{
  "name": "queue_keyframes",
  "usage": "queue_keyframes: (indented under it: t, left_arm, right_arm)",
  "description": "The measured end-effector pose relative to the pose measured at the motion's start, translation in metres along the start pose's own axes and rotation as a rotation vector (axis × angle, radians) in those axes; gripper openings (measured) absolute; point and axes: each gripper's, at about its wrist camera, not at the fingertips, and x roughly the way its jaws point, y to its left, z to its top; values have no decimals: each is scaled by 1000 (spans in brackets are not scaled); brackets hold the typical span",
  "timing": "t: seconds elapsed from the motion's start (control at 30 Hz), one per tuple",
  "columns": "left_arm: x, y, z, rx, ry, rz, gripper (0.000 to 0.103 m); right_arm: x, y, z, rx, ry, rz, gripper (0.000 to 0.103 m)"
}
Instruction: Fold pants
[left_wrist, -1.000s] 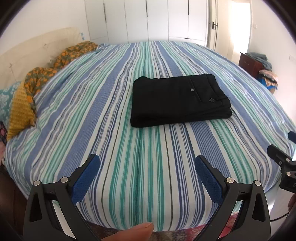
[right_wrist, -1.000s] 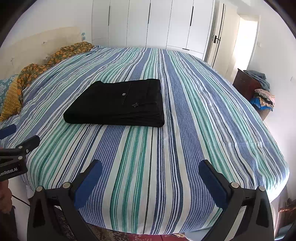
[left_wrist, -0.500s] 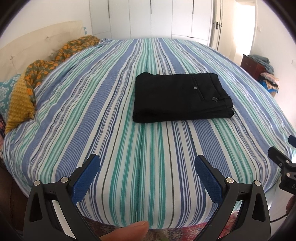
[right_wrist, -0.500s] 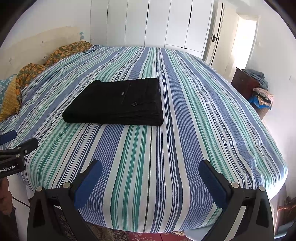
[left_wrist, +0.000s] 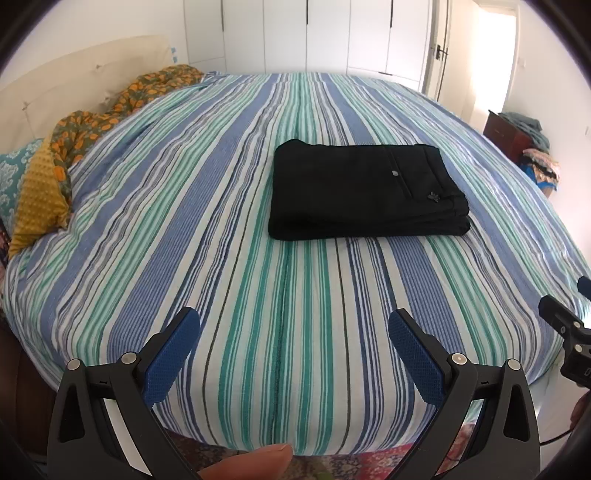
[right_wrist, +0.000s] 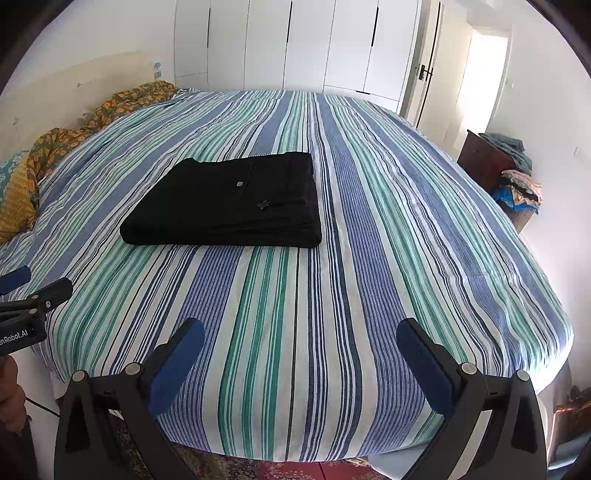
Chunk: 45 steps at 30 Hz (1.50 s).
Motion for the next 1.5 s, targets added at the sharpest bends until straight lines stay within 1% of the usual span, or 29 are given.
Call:
queue_keyframes:
  t: [0.5, 1.5]
  left_arm:
    - [-2, -2, 1, 11, -14, 8, 102]
    - [1, -5, -2, 20, -9, 12, 102]
  right_arm:
    - [0, -1, 1, 5, 3, 4, 103]
    - [1, 3, -1, 1, 14, 10, 103]
